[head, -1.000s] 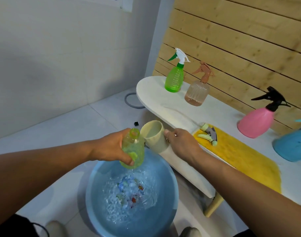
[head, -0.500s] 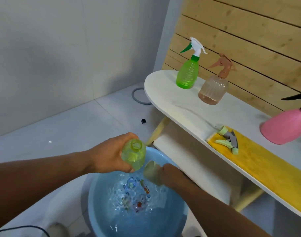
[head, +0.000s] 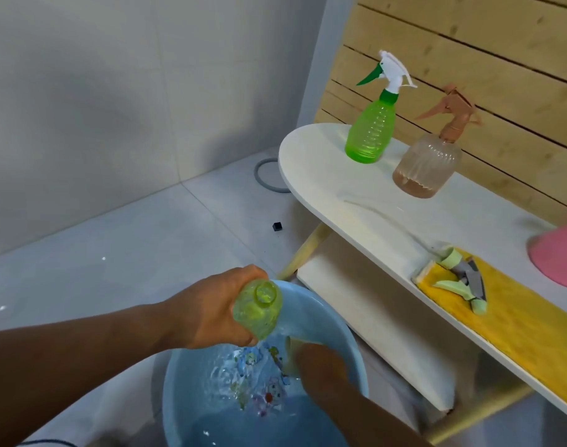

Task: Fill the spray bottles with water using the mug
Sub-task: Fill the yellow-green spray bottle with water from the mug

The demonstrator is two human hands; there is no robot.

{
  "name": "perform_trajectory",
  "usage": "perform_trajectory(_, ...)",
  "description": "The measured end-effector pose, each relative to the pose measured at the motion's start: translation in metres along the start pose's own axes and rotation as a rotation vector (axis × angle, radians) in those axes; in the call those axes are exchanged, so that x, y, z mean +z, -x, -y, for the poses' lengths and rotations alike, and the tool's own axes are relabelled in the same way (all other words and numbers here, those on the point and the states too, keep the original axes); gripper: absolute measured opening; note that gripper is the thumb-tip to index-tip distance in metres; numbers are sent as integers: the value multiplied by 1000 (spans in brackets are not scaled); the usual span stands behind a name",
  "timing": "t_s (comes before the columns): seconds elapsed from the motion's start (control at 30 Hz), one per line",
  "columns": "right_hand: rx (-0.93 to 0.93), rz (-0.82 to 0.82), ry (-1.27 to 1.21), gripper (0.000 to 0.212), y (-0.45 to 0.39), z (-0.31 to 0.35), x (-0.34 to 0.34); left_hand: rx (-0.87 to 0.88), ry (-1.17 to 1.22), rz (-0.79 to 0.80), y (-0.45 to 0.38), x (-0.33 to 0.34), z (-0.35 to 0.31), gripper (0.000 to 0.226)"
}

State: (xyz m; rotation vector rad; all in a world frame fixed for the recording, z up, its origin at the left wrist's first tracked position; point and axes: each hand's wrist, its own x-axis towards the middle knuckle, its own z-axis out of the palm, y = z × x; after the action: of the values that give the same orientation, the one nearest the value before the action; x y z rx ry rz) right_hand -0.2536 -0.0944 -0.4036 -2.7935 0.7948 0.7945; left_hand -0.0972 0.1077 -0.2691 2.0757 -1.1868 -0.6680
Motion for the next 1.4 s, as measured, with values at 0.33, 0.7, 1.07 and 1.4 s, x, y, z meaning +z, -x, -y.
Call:
perform_trajectory(0.33, 108, 29, -552, 29, 2, -2, -13, -20, -20, 23, 2, -1, 0, 72)
perform_trajectory(0.7, 83, -159, -1025, 35, 57, -6, -109, -20, -5, 62, 19, -25, 2, 65)
perform_trajectory(1.07, -112, -417, -1038, 37, 139, -10, -198, -49, -57, 99, 24, -31, -4, 64)
perform_trajectory(1.4, -186, -639, -843, 44, 172, -10, -225, -39, -11, 53, 18, -24, -33, 64)
